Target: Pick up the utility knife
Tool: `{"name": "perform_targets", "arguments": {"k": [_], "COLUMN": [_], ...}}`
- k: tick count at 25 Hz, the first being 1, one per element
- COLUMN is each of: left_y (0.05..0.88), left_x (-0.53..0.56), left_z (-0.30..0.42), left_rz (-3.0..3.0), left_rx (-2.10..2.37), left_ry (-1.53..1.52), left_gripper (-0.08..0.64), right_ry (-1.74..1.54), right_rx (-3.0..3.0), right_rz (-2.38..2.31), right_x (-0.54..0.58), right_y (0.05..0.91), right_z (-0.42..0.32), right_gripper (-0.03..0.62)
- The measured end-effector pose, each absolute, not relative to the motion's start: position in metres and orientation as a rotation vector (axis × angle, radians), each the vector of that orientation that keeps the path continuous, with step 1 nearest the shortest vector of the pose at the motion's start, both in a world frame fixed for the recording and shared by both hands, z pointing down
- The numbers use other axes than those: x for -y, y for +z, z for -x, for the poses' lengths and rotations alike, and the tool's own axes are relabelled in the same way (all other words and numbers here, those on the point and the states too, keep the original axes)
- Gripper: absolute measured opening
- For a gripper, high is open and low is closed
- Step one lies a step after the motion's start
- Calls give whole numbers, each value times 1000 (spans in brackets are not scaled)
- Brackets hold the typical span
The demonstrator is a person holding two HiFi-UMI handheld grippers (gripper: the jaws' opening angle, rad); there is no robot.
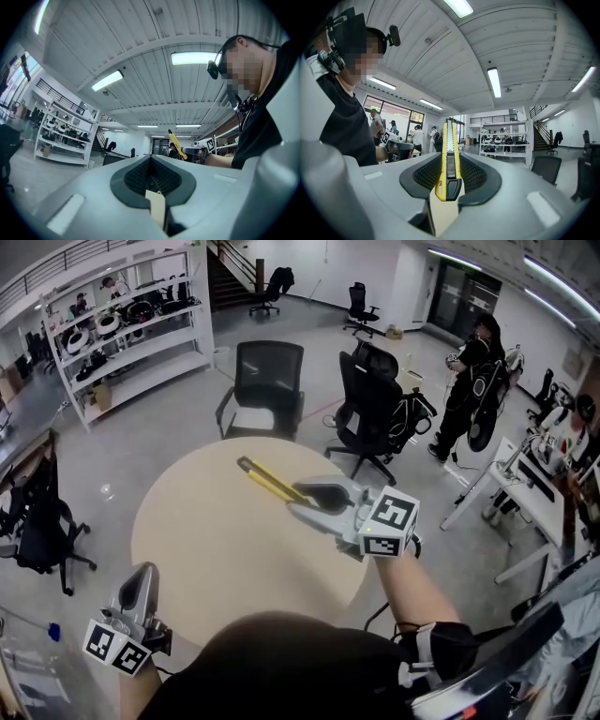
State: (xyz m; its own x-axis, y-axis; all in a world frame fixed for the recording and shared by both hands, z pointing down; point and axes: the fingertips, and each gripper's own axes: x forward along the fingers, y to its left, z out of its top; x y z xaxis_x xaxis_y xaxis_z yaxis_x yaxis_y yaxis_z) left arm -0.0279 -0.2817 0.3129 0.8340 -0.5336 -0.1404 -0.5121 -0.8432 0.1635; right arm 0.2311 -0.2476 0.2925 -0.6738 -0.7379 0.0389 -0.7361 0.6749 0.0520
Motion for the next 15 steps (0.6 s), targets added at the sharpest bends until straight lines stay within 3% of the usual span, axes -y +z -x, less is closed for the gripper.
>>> {"name": "perform_targets", "arguments": {"k": [15], "left_y": [319], "left_x": [286], "left_z": [20], "left_rz": [-2876], "left_rx": [835], "left_ry": [-260], "left_gripper": [0], "right_ry": [-37], "right_rx": [2848], "right_rz": [-1237], "right_x": [255], "right_y": [295], "right_z": [-238], "right_gripper": [135]}}
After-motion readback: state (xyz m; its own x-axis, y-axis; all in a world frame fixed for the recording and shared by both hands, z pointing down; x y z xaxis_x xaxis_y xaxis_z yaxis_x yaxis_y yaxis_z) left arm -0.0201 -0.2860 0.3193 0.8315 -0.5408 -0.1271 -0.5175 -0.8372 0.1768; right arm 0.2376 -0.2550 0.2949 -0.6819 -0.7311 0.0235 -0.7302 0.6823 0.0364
